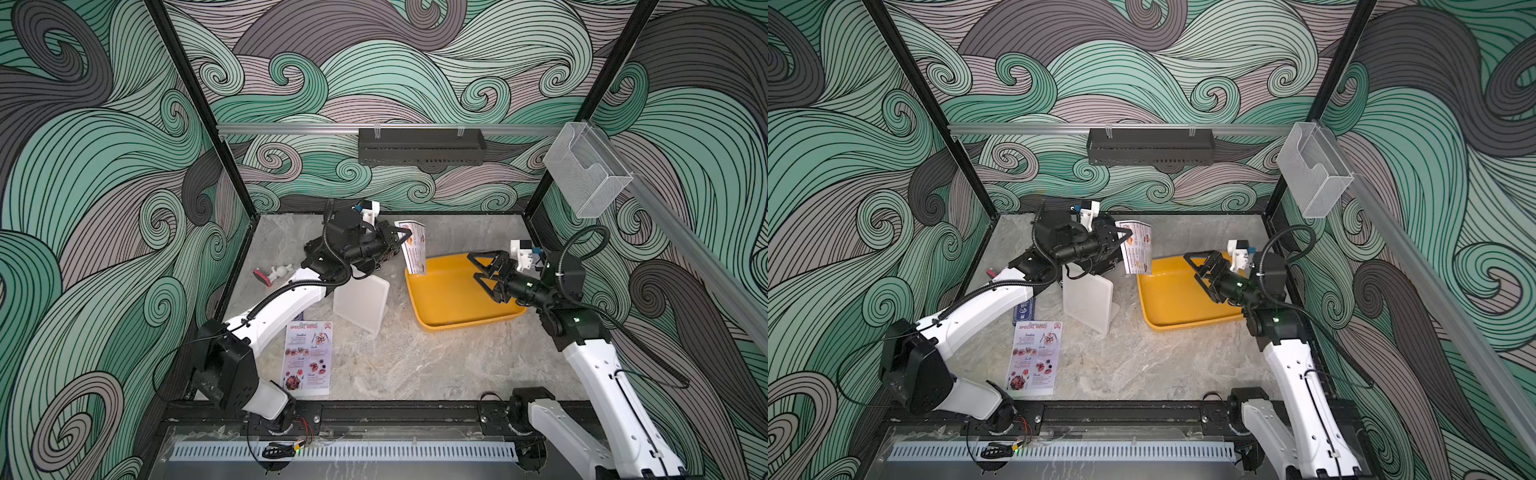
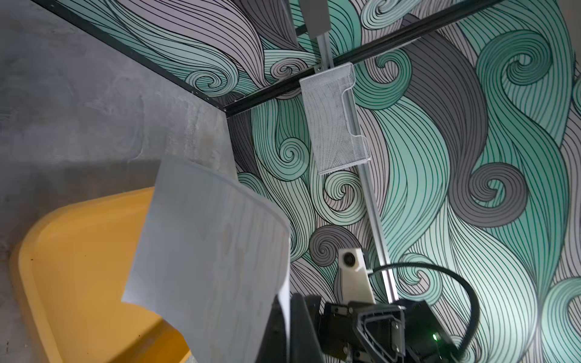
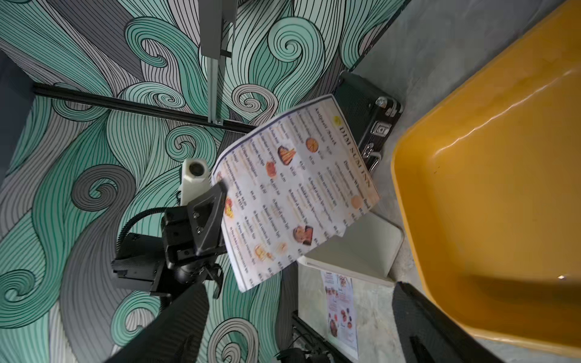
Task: Replace the menus in the menu holders
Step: Pick up the menu from the storage box.
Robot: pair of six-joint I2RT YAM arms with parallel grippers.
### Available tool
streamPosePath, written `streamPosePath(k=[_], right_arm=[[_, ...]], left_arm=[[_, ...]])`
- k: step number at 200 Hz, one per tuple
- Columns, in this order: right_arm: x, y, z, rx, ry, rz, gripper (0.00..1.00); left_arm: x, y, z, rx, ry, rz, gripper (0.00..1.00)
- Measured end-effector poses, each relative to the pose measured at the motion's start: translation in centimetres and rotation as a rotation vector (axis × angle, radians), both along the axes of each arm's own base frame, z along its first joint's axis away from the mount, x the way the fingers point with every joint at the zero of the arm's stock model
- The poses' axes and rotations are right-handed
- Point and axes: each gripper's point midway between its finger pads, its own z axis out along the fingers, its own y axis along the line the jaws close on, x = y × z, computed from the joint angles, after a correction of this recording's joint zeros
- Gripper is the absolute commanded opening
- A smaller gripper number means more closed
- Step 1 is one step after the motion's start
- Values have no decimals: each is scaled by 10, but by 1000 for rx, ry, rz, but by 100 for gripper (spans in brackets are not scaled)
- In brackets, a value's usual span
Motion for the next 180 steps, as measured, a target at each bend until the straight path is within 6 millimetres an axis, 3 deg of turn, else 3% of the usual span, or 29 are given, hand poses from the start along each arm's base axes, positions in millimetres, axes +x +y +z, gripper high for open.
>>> streamPosePath(k=[18, 37, 70, 101, 140, 180], right_arm=[[-8, 22, -2, 122, 48, -6, 99], [-9, 44, -4, 252, 103, -18, 100], [2, 74, -9, 418, 195, -66, 100], [17, 100, -4, 551, 224, -98, 100], [36, 112, -3, 660, 245, -177, 94], [43, 106, 16, 771, 205, -251, 86]], left_arm=[[10, 1, -5, -10, 22, 47, 0], [16, 3, 4, -54, 18, 87, 0], [21, 5, 22, -142, 4, 120, 0], [22, 6, 19, -175, 21, 133, 0], [19, 8, 5, -202, 67, 139, 0], [11, 18, 15, -241, 58, 166, 0]])
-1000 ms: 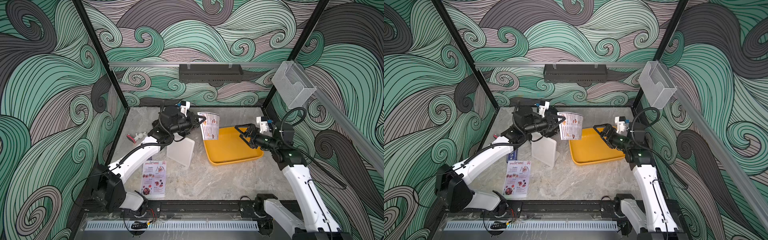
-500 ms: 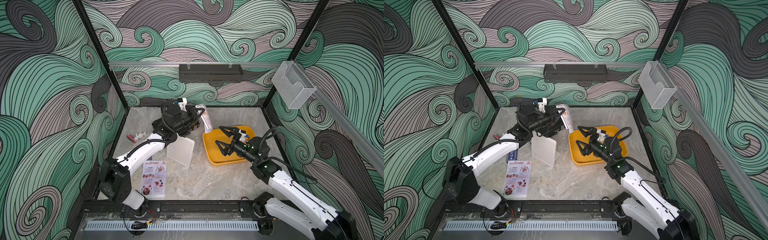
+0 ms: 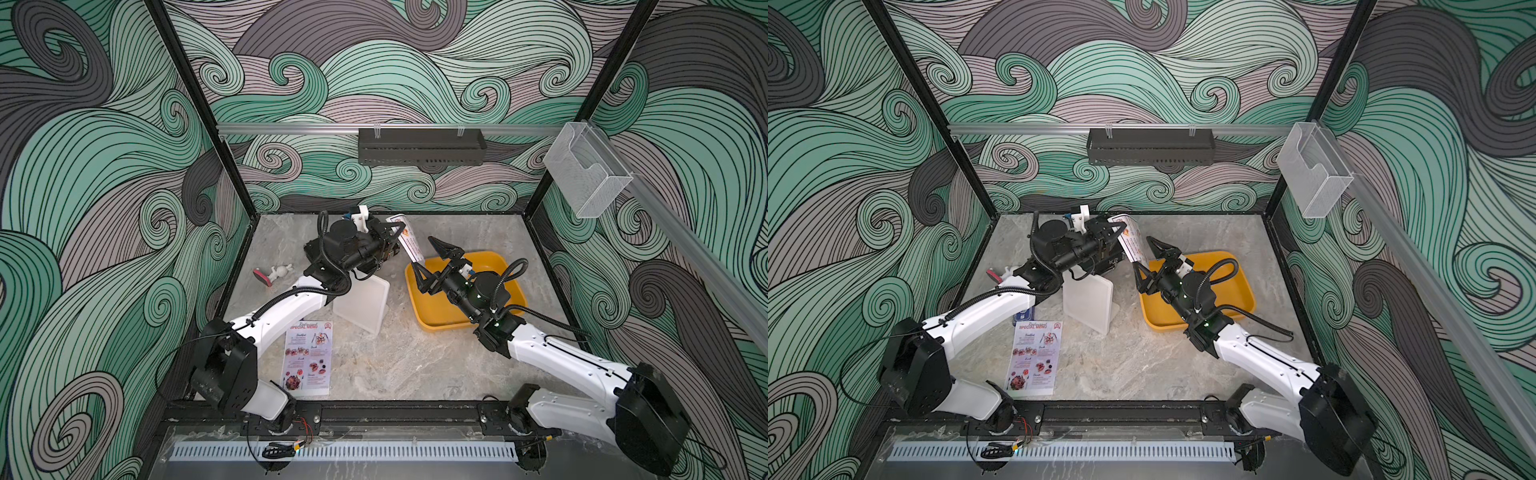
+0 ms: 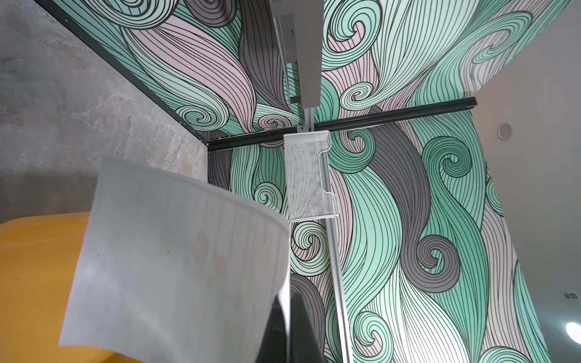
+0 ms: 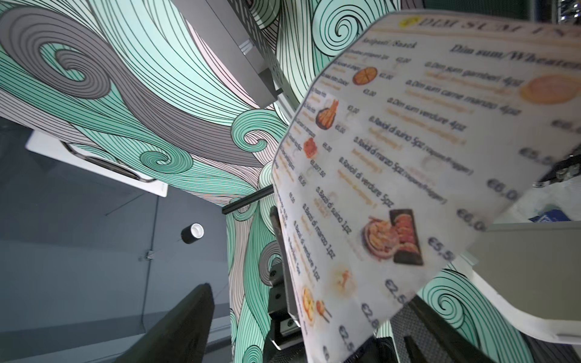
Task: Replace the menus in the menu holders
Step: Pick up the menu from the storage box.
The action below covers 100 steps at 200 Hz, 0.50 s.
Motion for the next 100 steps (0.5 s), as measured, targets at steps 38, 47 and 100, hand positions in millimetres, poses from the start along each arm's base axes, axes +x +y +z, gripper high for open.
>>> streamPosePath(k=[38, 47, 100], right_arm=[[8, -7, 9, 56, -19, -60, 74], [10, -7, 10, 62, -23, -67, 72], [20, 1, 20, 102, -60, -73, 64]], left_arm=[[-10, 9, 27, -49, -43, 26, 0], [-13, 10, 30, -57, -48, 28, 0], [-12, 12, 18, -56, -24, 46, 0]])
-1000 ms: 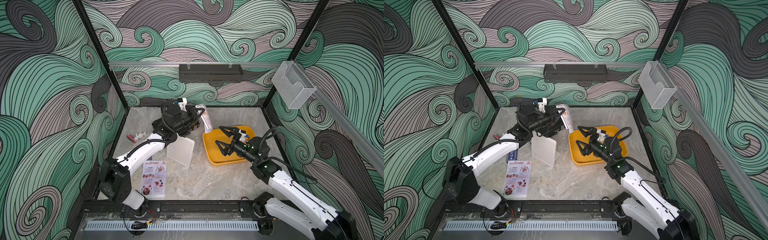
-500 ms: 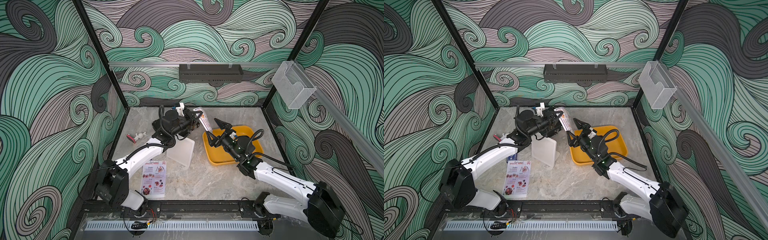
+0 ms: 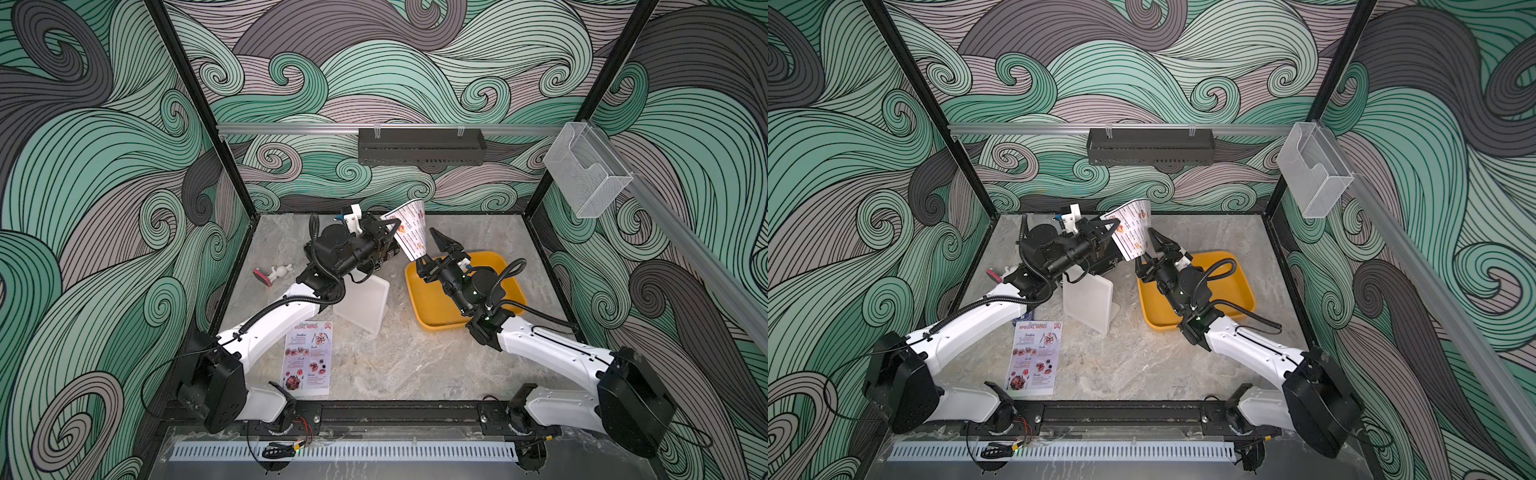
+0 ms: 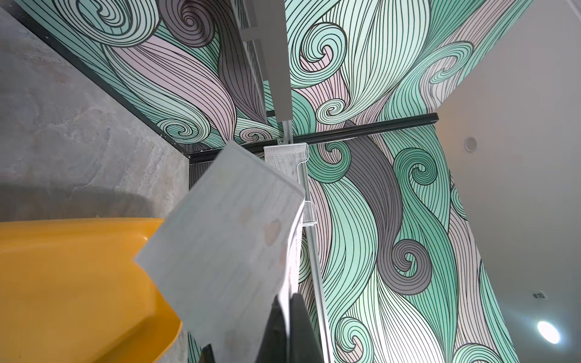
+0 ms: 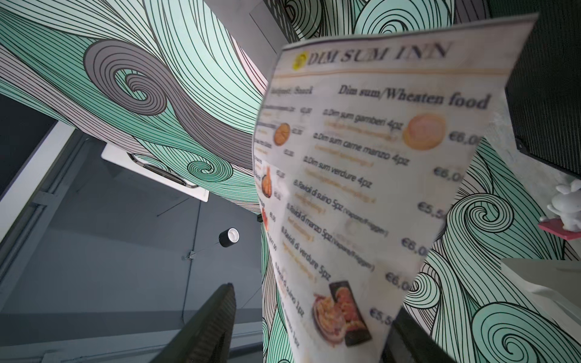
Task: Replace the menus in the menu holders
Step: Pick up the menu from the storage box.
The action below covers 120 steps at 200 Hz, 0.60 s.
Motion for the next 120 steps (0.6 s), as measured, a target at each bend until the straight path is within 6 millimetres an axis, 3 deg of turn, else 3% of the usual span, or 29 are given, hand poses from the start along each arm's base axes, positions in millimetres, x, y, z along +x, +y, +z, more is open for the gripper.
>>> streamPosePath(k=[51, 120], right_arm=[[1, -3, 8, 22, -24, -17, 62], [0, -4, 8, -15, -33, -23, 35]], left_arm=[[1, 5, -7, -6, 19, 33, 0], [-1, 14, 1, -21, 2, 70, 0]])
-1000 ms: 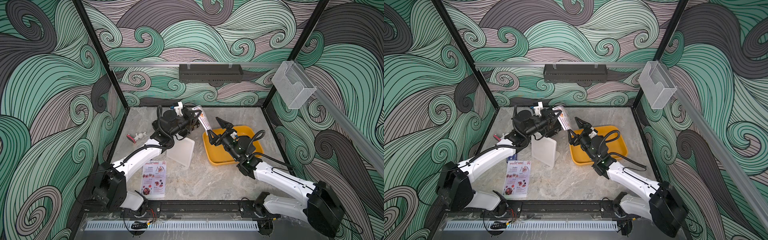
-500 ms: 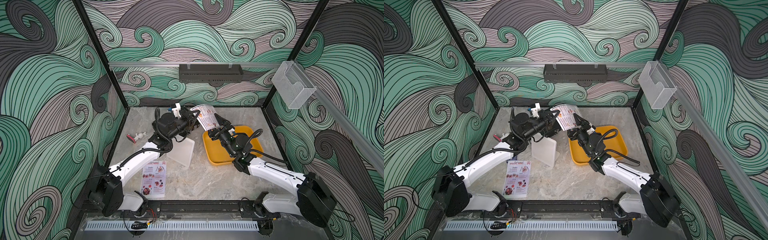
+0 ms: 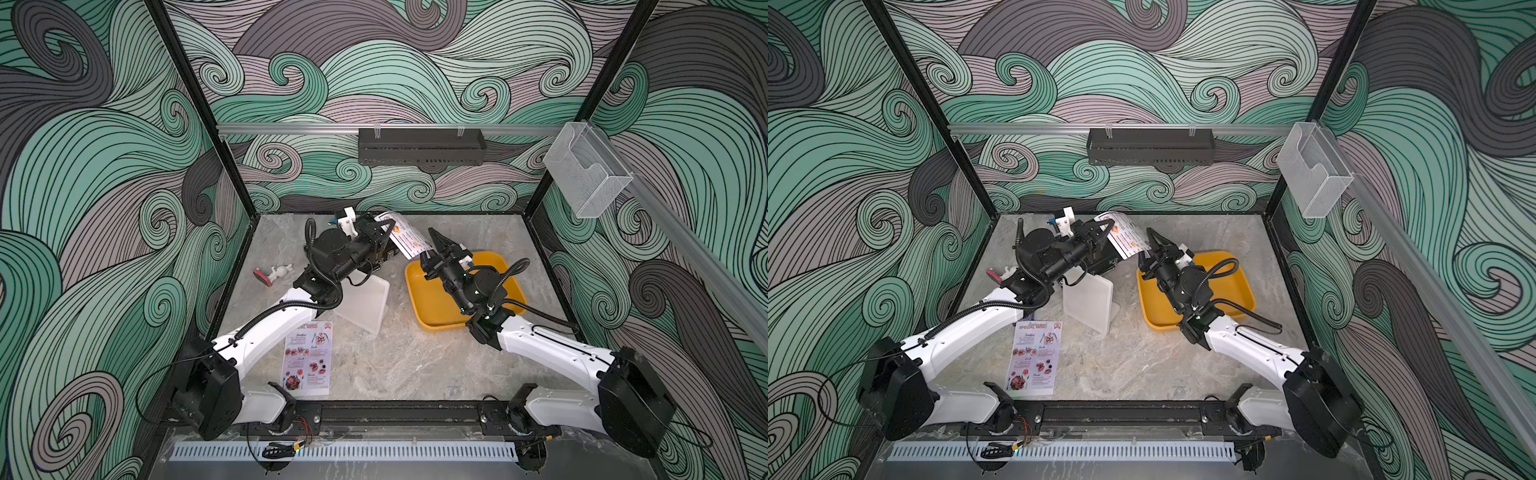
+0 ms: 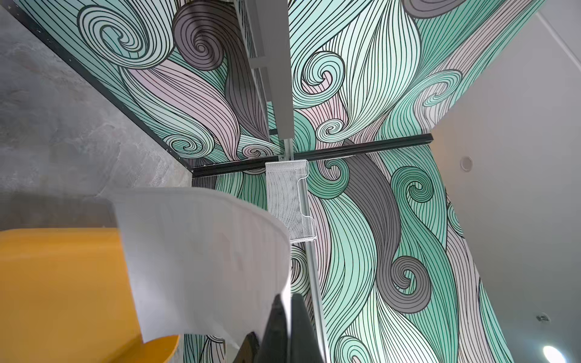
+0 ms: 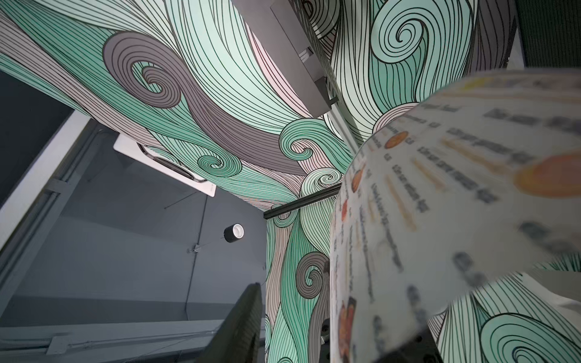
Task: Replace the menus in the menu holders
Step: Pick up the menu from the storage box.
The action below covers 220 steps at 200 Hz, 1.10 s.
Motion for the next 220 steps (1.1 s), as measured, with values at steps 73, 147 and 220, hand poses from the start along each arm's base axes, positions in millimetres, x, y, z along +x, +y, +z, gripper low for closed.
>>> streamPosePath(k=[73, 147, 220], right_arm=[[0, 13, 7, -83, -22, 50, 4], [-4, 3, -3, -302, -49, 77, 0], [-38, 12, 10, -1074, -559, 174, 0]], left_arm=[[-6, 5, -1, 0, 1, 8, 0], [-18, 30, -34, 76, 86, 86, 52], [-81, 127, -137, 500, 290, 320, 47]])
